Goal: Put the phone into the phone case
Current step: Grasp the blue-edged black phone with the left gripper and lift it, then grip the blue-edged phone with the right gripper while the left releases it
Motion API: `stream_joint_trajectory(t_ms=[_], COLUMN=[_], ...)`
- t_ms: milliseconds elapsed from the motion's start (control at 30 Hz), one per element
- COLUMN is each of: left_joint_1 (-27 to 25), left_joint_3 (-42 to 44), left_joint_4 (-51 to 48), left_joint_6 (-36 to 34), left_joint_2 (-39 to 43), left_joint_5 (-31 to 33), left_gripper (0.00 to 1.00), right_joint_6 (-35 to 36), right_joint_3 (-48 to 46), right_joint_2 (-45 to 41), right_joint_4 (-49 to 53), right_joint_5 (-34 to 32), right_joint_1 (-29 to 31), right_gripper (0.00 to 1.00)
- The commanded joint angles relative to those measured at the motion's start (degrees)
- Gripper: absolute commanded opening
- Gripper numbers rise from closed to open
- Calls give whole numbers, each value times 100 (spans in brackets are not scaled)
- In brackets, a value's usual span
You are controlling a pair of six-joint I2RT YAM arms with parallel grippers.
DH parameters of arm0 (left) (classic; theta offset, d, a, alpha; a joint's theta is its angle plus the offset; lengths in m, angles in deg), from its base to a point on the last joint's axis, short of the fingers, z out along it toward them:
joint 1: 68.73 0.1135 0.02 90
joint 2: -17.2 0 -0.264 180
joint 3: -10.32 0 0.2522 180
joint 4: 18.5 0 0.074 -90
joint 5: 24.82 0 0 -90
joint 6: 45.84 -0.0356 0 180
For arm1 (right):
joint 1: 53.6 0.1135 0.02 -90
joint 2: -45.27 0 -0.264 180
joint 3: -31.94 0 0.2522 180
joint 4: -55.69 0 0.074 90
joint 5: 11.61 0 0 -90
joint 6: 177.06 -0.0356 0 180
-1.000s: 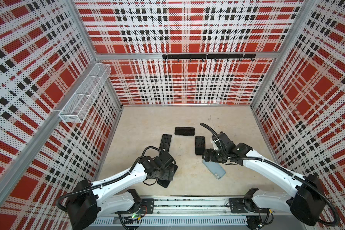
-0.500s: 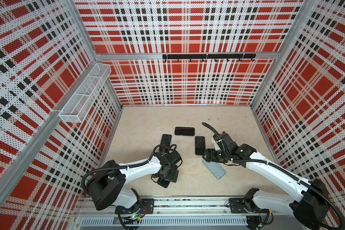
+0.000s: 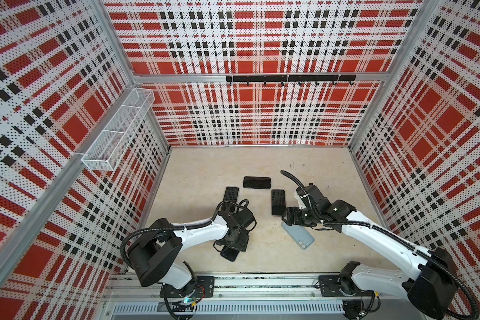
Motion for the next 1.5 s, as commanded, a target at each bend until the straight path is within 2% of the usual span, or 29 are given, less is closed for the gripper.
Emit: stream_joint_trajectory(t_ms=[0, 367, 500, 733, 1033, 1300, 1467], left_joint_1=[-43, -256, -426, -620, -906, -981, -1009], left_joint_3=[152, -365, -674, -879, -614, -384, -401], left_joint_4=[395, 560, 791, 1413, 2105, 2340, 2381], left_joint_6=[-15, -523, -881, -1486, -1992, -2229, -2385], left_joint_2=[-244, -374, -348, -267, 178, 458, 528], left_joint_5=[98, 400, 505, 612, 757, 578, 465], left_gripper=[80, 73, 71, 68, 68, 68, 68], right_joint_6=[36, 131, 307, 625, 915, 985, 953], right_joint_3=[230, 385, 458, 133, -102, -197, -110], right_joint_2=[-126, -143, -261, -485, 499, 1292, 1698], right_joint_4=[59, 307, 498, 70, -784, -1510, -1842], right_joint_5=[-122, -283, -102, 1535, 3307, 3926, 4040], right_joint_1=[4, -3, -202, -1132, -1229, -1108, -950], right_gripper=[80, 80, 81, 83, 82, 78, 69])
